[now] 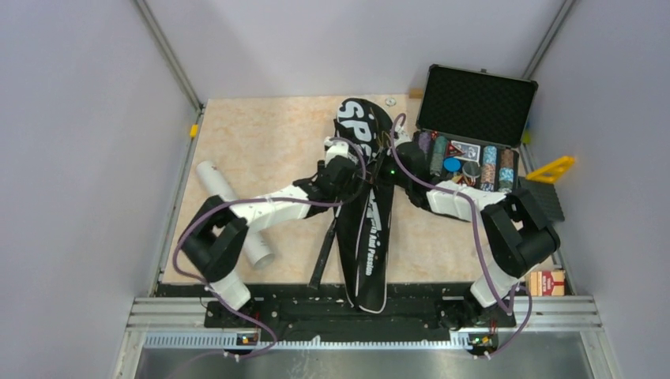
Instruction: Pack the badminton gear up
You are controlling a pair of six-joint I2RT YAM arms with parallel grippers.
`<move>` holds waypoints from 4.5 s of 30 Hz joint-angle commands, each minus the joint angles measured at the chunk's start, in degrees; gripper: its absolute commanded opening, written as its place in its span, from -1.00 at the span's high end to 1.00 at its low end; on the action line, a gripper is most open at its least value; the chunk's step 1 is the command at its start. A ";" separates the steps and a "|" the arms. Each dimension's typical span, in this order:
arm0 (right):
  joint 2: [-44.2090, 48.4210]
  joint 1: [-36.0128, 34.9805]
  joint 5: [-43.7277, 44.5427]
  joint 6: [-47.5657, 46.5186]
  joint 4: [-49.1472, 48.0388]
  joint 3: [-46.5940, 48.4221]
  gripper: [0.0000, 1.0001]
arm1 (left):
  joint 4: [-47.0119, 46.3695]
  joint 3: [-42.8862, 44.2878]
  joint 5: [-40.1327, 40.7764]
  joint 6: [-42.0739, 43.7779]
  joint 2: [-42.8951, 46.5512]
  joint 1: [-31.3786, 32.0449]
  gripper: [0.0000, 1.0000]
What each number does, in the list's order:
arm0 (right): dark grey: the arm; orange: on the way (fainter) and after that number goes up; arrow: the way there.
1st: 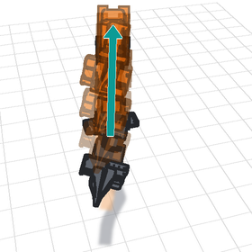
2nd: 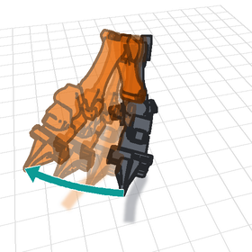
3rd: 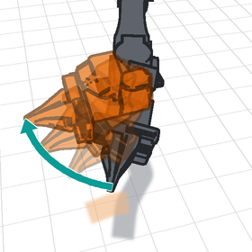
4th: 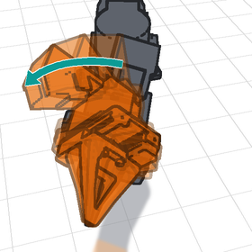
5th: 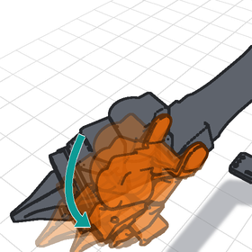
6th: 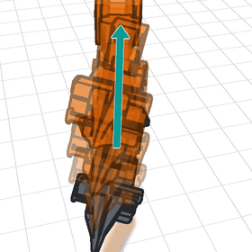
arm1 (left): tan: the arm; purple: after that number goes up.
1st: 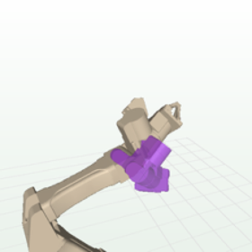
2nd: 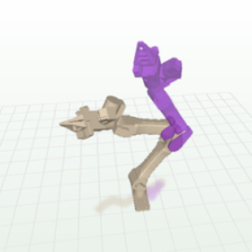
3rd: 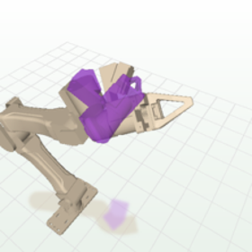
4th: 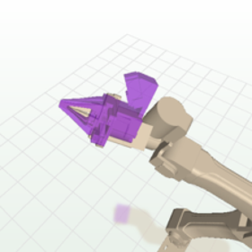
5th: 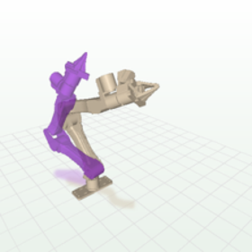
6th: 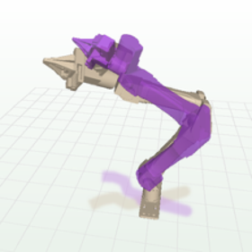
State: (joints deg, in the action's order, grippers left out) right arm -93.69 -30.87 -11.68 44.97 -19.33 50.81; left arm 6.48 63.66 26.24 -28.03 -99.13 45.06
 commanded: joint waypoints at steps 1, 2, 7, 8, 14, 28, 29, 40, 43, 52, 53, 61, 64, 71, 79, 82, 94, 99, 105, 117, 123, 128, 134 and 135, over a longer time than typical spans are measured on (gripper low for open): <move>3.38 -0.42 1.58 -1.55 1.79 3.91 1.00 | -0.06 -6.04 -5.48 -0.93 12.25 -0.23 -0.25; 3.30 -0.42 1.84 -1.55 1.96 4.09 1.00 | 0.62 -7.41 -7.08 -0.82 14.22 -0.23 -0.33; 3.23 -0.36 1.63 -2.19 2.50 4.47 1.00 | 3.61 -13.49 -19.51 -2.27 21.05 -0.23 -0.51; 3.31 -0.33 1.22 -2.50 2.57 4.54 1.00 | 3.50 -15.00 -19.90 -3.50 22.07 -0.23 -0.51; 3.87 -0.24 -3.32 -4.01 2.40 4.43 1.00 | 1.80 -22.66 -17.61 -7.44 26.84 -1.48 -0.59; 8.57 0.81 -8.75 -1.40 -3.09 -0.52 1.00 | -13.86 -19.32 -25.41 -10.58 10.93 -12.08 -0.60; 9.08 1.08 -9.67 -0.79 -4.07 -1.14 1.00 | -14.68 -19.12 -25.82 -10.60 9.50 -12.66 -0.60; 9.30 4.34 -13.97 5.24 -12.33 -5.70 1.00 | -24.86 -19.88 -43.69 -11.21 3.35 -14.51 0.61; 9.06 6.73 -13.79 1.84 -7.14 -3.92 1.00 | -20.84 -20.78 -39.52 -9.72 8.11 -14.40 1.00; 6.08 8.16 24.08 -24.98 32.69 11.55 0.69 | -6.83 -22.31 -24.28 -6.87 25.62 -14.26 1.00; 6.03 8.17 25.17 -25.90 33.36 11.81 0.59 | -6.78 -22.40 -24.52 -6.67 25.87 -14.22 1.00; 15.60 6.51 6.25 -31.59 26.62 4.72 -0.03 | -8.42 -22.42 -25.63 -5.45 22.15 -13.96 1.00; 21.04 3.70 4.44 -33.59 26.99 2.44 -0.09 | -8.85 -23.06 -25.53 -5.25 22.29 -13.96 1.00; 30.76 -9.65 2.82 -34.03 31.59 -3.02 -0.17 | -7.74 -22.32 -25.89 -5.62 23.44 -13.73 1.00; 31.73 -30.54 17.64 -40.38 36.19 2.40 -0.18 | 0.25 -18.45 -19.24 -6.07 25.50 -9.47 1.00; 29.29 -35.61 17.30 -44.33 37.54 3.72 -0.18 | 2.66 -17.28 -16.53 -6.51 26.18 -8.42 1.00; 17.14 -38.31 25.74 -40.33 41.62 8.16 -0.12 | 7.48 -14.31 -11.95 -7.56 26.90 -5.63 1.00; 12.96 -38.30 35.49 -34.78 45.41 9.20 -0.12 | 7.84 -14.08 -11.48 -7.65 27.44 -4.84 1.00; 7.20 -37.79 42.41 -29.29 50.22 10.54 -0.04 | 7.92 -14.60 -10.79 -7.81 28.44 -4.32 1.00; 10.50 -35.20 39.00 -28.49 36.77 8.15 1.00 | 5.17 -15.45 -16.10 -5.90 27.81 -3.96 1.00; 8.06 -31.86 39.50 -26.84 22.91 7.94 1.00 | 3.01 -15.99 -21.14 -5.45 27.23 -3.79 1.00; 4.31 -28.84 44.96 -27.51 11.61 3.95 1.00 | 2.68 -16.99 -21.65 -5.47 28.62 -3.82 1.00; -1.35 -27.78 47.70 -26.03 -7.45 -5.43 1.00 | 2.74 -16.87 -21.71 -5.24 28.76 -3.84 1.00; -2.00 -27.75 47.32 -25.93 -8.44 -5.95 1.00 | 2.89 -16.74 -21.26 -5.20 28.69 -3.82 1.00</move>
State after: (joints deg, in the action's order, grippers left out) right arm -91.46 -61.41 29.56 15.05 -4.93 46.54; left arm 11.49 46.63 12.99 -34.06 -72.86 38.46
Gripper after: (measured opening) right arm 0.127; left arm 0.072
